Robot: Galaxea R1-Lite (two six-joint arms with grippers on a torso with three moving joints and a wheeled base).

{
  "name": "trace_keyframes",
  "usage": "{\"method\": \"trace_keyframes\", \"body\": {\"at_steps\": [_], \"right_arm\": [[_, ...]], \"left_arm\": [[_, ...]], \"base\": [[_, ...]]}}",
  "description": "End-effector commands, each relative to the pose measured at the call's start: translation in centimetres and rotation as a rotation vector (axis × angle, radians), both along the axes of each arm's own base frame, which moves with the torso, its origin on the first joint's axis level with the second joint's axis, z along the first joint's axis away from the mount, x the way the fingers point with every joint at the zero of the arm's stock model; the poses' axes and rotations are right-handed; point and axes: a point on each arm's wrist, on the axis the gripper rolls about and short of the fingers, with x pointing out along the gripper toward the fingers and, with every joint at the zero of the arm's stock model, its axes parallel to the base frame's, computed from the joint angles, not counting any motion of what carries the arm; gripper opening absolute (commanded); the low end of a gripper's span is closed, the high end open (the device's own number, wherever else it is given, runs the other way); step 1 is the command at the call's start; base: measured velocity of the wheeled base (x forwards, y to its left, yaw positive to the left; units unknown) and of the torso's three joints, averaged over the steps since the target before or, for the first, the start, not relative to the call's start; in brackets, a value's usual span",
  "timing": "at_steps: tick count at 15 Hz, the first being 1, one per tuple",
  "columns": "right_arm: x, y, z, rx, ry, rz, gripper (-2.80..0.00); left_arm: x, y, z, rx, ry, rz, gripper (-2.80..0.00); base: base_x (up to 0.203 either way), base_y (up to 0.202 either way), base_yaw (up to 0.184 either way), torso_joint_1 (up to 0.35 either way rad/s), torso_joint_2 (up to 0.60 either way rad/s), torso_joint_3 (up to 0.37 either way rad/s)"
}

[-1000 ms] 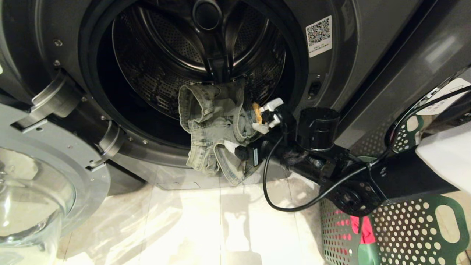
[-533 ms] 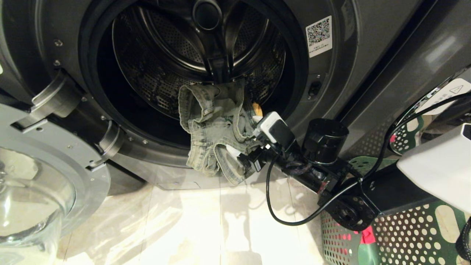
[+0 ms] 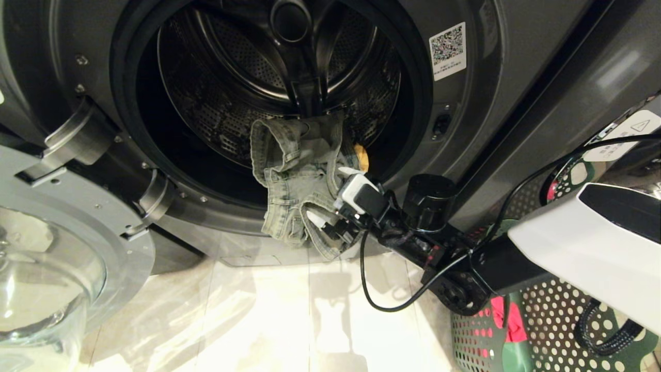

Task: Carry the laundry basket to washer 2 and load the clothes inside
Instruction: Place the clothes into the washing machine

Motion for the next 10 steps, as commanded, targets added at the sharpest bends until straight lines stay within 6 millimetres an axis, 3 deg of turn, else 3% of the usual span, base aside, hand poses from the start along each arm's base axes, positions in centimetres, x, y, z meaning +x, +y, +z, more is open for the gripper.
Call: {"method": "trace_keyframes", "body": {"at_steps": [1, 7, 8, 10], "right_arm": [[1.3, 0.3, -1.0, -0.002, -0.005, -0.028, 0.00], [3.3, -0.8, -2.4, -0.034, 0.032, -0.080, 0.00], [3.4, -0.7, -2.2, -0.030, 0.028, -0.080, -2.80], [3.5, -0.7, -2.1, -0.030, 0.034, -0.079, -2.80]], "left_arm": [[0.1, 0.0, -0.2, 0.000, 0.007, 0.001, -2.80], [0.1, 0.0, -0.2, 0.000, 0.007, -0.001, -2.80], [0.1, 0.0, -0.2, 0.000, 0.007, -0.001, -2.80], [0.1, 0.0, -0.2, 0.000, 0.007, 0.001, -2.80]], "base": [[0.000, 0.000, 0.000, 0.000, 0.00, 0.000], [0.000, 0.000, 0.000, 0.000, 0.00, 0.000], [0.000, 0.000, 0.000, 0.000, 0.00, 0.000], [0.000, 0.000, 0.000, 0.000, 0.00, 0.000]]}}
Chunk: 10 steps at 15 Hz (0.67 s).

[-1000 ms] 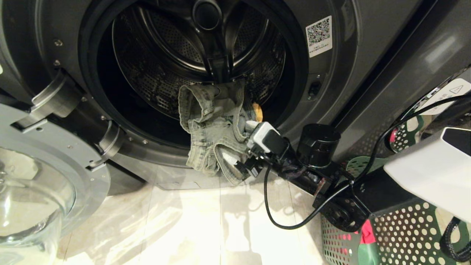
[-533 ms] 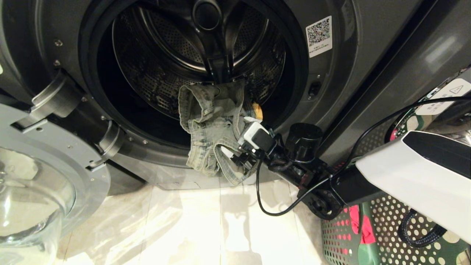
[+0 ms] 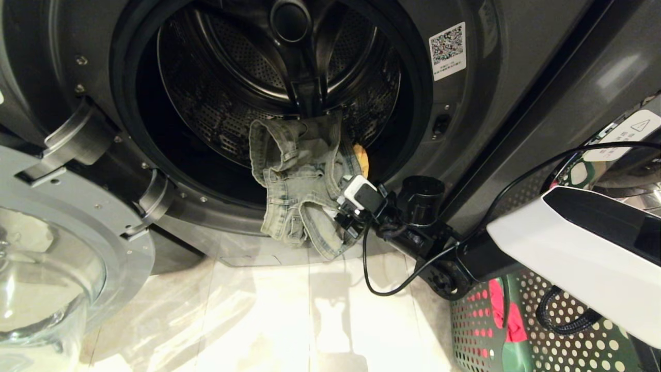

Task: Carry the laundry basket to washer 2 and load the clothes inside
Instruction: Place the clothes into the washing machine

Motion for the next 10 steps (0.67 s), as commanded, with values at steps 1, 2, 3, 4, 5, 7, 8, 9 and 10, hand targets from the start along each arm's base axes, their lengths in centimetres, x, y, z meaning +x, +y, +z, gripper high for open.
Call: {"method": "trace_keyframes", "body": {"at_steps": [1, 2, 3, 4, 5, 7, 8, 9, 10], "right_arm": [[0.1, 0.1, -0.1, 0.001, -0.005, 0.002, -2.80], [0.3, 0.2, 0.1, 0.008, -0.009, 0.001, -2.80], [0.5, 0.4, 0.5, 0.018, -0.018, -0.003, -2.80], [0.8, 0.5, 1.3, 0.036, -0.028, -0.026, -2.80], [1.1, 0.7, 2.4, 0.081, -0.037, -0.066, -2.80], [1.7, 1.2, 4.5, 0.216, -0.030, -0.123, -2.80], [2.1, 1.5, 5.5, 0.270, -0.033, -0.147, -2.80], [2.5, 1.8, 6.5, 0.322, -0.048, -0.165, -2.80], [2.9, 2.0, 7.6, 0.374, -0.075, -0.175, -2.80]], "left_arm": [[0.1, 0.0, -0.2, 0.000, 0.007, 0.000, -2.80], [0.1, 0.0, -0.2, 0.000, 0.007, 0.001, -2.80], [0.1, 0.0, -0.2, 0.000, 0.007, -0.001, -2.80], [0.1, 0.0, -0.2, 0.000, 0.007, 0.001, -2.80], [0.1, 0.0, -0.2, 0.000, 0.007, 0.001, -2.80], [0.1, 0.0, -0.2, 0.000, 0.007, 0.001, -2.80], [0.1, 0.0, -0.2, 0.000, 0.007, 0.001, -2.80], [0.1, 0.0, -0.2, 0.000, 0.007, 0.001, -2.80], [0.1, 0.0, -0.2, 0.000, 0.007, -0.001, -2.80]], "base": [[0.000, 0.000, 0.000, 0.000, 0.00, 0.000], [0.000, 0.000, 0.000, 0.000, 0.00, 0.000], [0.000, 0.000, 0.000, 0.000, 0.00, 0.000], [0.000, 0.000, 0.000, 0.000, 0.00, 0.000], [0.000, 0.000, 0.000, 0.000, 0.00, 0.000], [0.000, 0.000, 0.000, 0.000, 0.00, 0.000], [0.000, 0.000, 0.000, 0.000, 0.00, 0.000], [0.000, 0.000, 0.000, 0.000, 0.00, 0.000], [0.000, 0.000, 0.000, 0.000, 0.00, 0.000]]}}
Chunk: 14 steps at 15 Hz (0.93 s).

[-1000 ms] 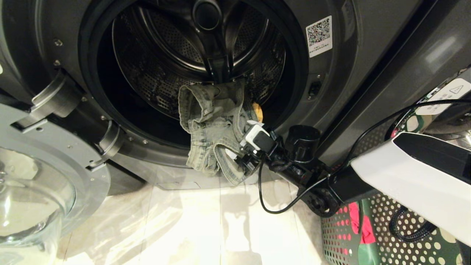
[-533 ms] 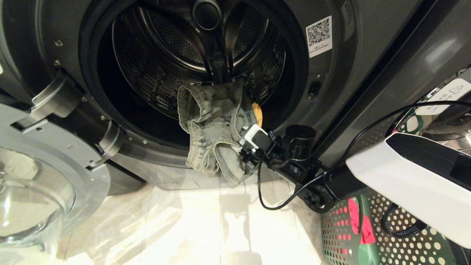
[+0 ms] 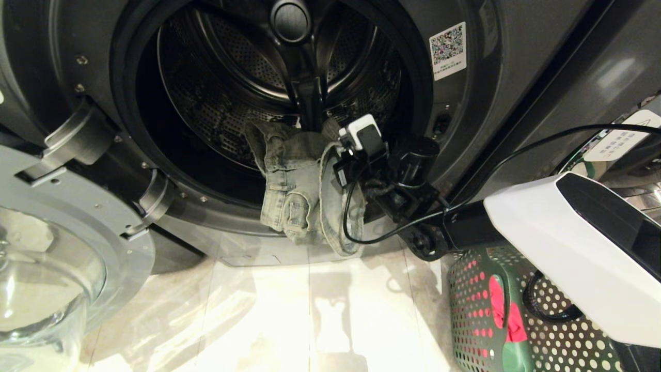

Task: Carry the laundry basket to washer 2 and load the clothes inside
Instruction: Place the clothes into the washing machine

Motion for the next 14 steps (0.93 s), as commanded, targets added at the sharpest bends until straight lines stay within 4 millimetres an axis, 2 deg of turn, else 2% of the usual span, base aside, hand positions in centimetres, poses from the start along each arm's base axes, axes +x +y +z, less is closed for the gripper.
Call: {"method": "trace_keyframes", "body": {"at_steps": [1, 3, 8, 12, 14], "right_arm": [[0.7, 0.5, 1.6, 0.067, -0.065, -0.010, -2.80], [1.1, 0.8, 3.4, 0.157, -0.128, -0.015, -2.80], [0.3, 1.4, 4.2, 0.281, -0.162, 0.048, -2.80], [-2.6, 3.0, 6.6, 0.340, -0.182, 0.131, -2.80], [-3.6, 3.2, 7.8, 0.376, -0.189, 0.161, -2.80]], "left_arm": [[0.1, 0.0, -0.2, 0.000, 0.007, 0.001, -2.80], [0.1, 0.0, -0.2, 0.000, 0.007, 0.001, -2.80], [0.1, 0.0, -0.2, 0.000, 0.007, 0.001, -2.80], [0.1, 0.0, -0.2, 0.000, 0.007, 0.001, -2.80], [0.1, 0.0, -0.2, 0.000, 0.007, 0.000, -2.80]], "base": [[0.000, 0.000, 0.000, 0.000, 0.00, 0.000], [0.000, 0.000, 0.000, 0.000, 0.00, 0.000], [0.000, 0.000, 0.000, 0.000, 0.00, 0.000], [0.000, 0.000, 0.000, 0.000, 0.00, 0.000], [0.000, 0.000, 0.000, 0.000, 0.00, 0.000]]}}
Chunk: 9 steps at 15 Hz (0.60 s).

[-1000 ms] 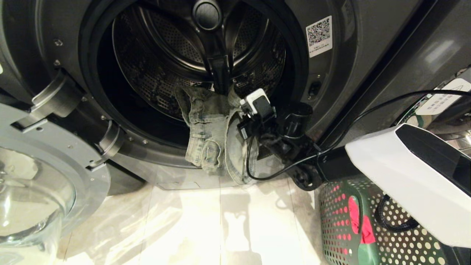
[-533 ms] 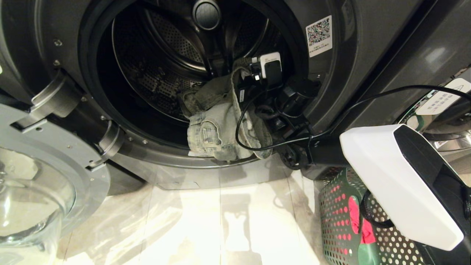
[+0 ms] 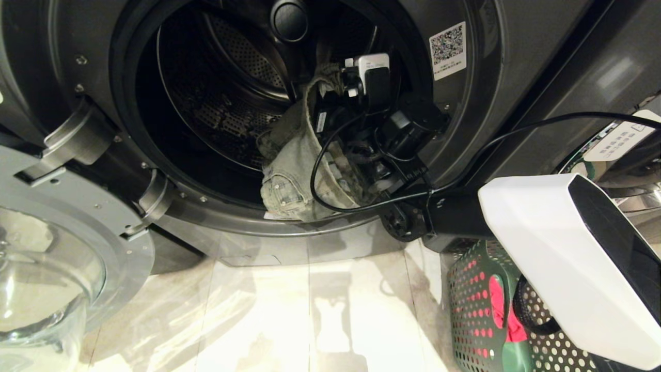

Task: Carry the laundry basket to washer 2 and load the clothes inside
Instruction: Place the clothes into the washing machine

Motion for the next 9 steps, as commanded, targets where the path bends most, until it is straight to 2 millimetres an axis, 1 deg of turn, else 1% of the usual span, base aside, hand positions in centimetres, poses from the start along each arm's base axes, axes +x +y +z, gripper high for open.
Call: {"method": "trace_keyframes", "body": {"at_steps": [1, 5, 6, 7, 9], "right_arm": [[-1.0, 0.0, 1.3, 0.023, -0.023, 0.015, -2.80], [-1.5, -0.5, 2.4, 0.044, -0.038, 0.021, -2.80], [-1.4, -0.5, 2.3, 0.047, -0.034, 0.025, -2.80], [-1.2, -0.4, 1.9, 0.043, -0.026, 0.024, -2.80], [-0.5, 0.3, 0.3, 0.013, 0.014, 0.024, -2.80]], "left_arm": [[0.1, 0.0, -0.2, 0.000, 0.007, 0.000, -2.80], [0.1, 0.0, -0.2, 0.000, 0.007, 0.001, -2.80], [0.1, 0.0, -0.2, 0.000, 0.007, 0.001, -2.80], [0.1, 0.0, -0.2, 0.000, 0.007, 0.002, -2.80], [0.1, 0.0, -0.2, 0.000, 0.007, 0.002, -2.80]], "base": [[0.000, 0.000, 0.000, 0.000, 0.00, 0.000], [0.000, 0.000, 0.000, 0.000, 0.00, 0.000], [0.000, 0.000, 0.000, 0.000, 0.00, 0.000], [0.000, 0.000, 0.000, 0.000, 0.00, 0.000], [0.000, 0.000, 0.000, 0.000, 0.00, 0.000]]}}
